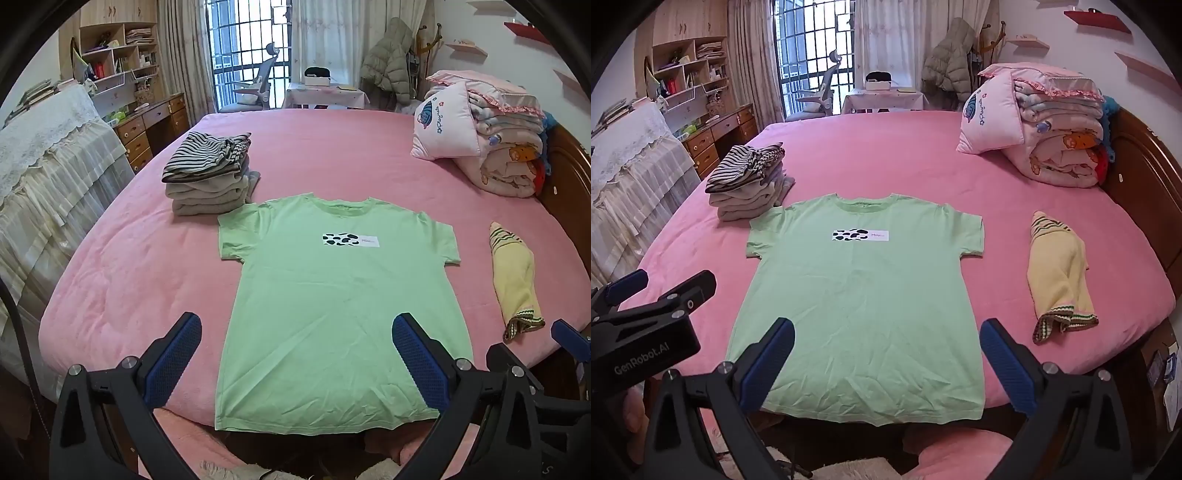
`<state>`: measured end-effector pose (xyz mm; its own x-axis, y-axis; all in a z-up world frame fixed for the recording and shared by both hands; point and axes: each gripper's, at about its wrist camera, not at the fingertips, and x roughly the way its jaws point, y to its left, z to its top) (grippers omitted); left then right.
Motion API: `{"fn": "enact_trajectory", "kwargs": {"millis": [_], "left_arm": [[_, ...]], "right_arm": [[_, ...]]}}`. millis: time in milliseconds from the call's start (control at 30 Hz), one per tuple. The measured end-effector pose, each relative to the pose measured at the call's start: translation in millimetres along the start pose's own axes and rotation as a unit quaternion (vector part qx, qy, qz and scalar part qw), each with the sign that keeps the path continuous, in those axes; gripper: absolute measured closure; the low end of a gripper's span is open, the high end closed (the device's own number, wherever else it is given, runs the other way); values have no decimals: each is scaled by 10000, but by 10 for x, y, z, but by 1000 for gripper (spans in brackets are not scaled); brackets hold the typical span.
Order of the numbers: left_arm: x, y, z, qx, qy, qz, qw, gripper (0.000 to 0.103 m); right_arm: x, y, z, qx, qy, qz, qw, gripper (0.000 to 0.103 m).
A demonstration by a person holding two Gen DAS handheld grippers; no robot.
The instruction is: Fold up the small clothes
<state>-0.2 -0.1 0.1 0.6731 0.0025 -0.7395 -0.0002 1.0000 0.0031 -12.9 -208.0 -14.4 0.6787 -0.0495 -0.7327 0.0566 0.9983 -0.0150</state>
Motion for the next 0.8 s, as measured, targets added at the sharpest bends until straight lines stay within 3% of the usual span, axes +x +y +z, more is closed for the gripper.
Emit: {"fn": "enact_trajectory", "kwargs": {"millis": [800], "left_arm": [[58,8,15,-6,32,-57,10000,1]], "right_arm": [[50,122,-44,-5,-13,-62,10000,2]]}}
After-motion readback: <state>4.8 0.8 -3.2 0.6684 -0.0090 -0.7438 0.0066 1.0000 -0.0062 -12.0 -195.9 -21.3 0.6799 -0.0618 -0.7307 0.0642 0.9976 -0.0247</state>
